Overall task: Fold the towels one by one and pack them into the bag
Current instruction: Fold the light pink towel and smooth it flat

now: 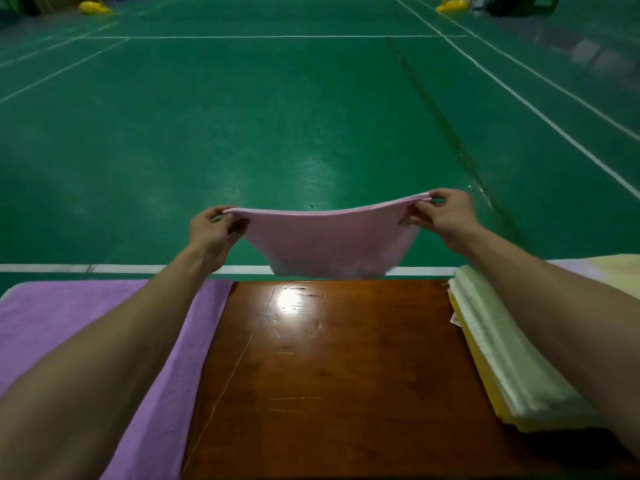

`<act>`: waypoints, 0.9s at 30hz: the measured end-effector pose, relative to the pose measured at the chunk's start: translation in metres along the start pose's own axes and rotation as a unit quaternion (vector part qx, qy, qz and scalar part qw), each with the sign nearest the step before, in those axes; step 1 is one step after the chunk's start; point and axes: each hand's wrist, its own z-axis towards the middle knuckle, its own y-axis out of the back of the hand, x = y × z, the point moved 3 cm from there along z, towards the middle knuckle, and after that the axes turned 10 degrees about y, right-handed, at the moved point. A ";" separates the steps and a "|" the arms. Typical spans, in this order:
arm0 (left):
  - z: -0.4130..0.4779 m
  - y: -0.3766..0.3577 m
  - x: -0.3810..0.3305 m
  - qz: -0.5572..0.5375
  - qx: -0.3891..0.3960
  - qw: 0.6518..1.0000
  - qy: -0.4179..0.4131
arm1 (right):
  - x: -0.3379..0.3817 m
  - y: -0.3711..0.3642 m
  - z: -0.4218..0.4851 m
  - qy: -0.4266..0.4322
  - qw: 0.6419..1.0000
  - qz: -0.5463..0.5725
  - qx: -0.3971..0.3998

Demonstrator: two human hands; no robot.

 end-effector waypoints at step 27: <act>-0.214 0.107 -0.013 0.144 0.015 0.987 -0.063 | 0.069 0.055 -0.188 0.249 0.946 -0.204 0.028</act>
